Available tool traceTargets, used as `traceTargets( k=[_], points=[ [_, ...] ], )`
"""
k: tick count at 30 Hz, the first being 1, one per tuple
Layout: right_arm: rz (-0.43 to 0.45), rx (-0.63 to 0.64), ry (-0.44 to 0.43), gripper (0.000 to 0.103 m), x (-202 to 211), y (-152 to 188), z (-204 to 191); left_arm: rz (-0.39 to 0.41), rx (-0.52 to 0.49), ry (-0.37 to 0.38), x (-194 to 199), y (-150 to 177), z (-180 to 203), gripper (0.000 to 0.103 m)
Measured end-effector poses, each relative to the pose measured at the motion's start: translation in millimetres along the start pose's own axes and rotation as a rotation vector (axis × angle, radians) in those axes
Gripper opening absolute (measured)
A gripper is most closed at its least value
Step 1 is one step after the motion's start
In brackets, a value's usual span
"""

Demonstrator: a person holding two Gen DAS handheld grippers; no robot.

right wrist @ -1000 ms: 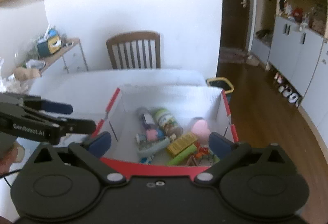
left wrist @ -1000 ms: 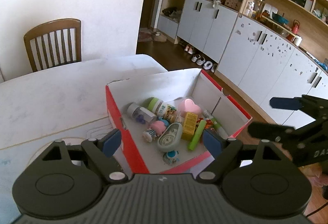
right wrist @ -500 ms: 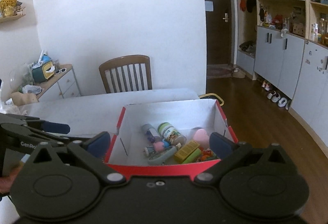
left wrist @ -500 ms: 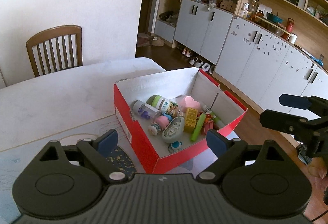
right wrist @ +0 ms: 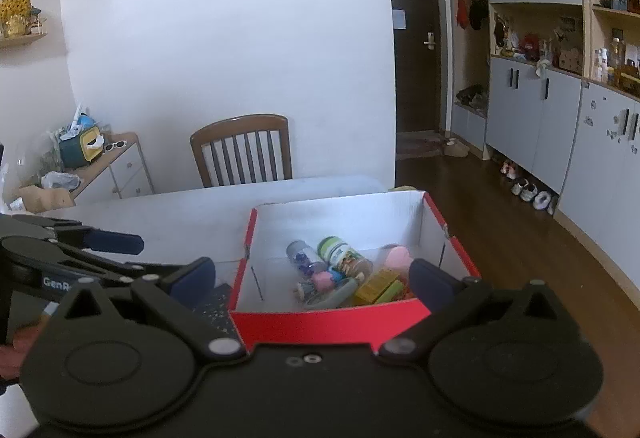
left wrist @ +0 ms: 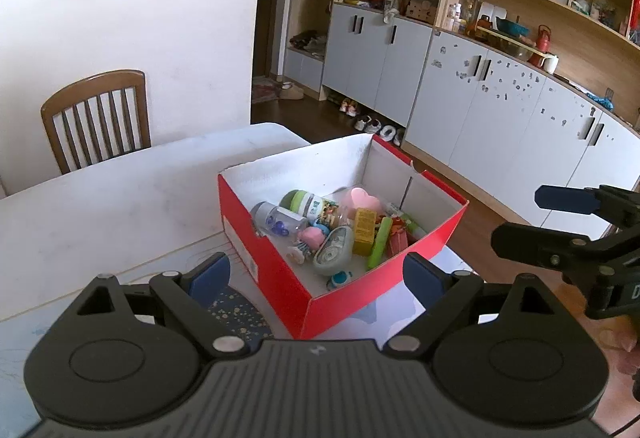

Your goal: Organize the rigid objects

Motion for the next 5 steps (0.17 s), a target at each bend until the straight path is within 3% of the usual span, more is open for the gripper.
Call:
traceTargets(
  k=[5],
  points=[
    [-0.006,-0.013,0.014,0.103,-0.2,6.8,-7.0,-0.012,0.013,0.017,2.3,4.6,-9.1,0.094]
  ],
)
Point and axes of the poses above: each gripper's, at about its wrist camera, not at the fingertips, and x roughly against the way its jaws point, z to its right, y to its underside, the point moved 9 cm from there along -x, roughly the way its jaws point, and after that the axes turned 8 degrees about -y, right-handed, at the moved point
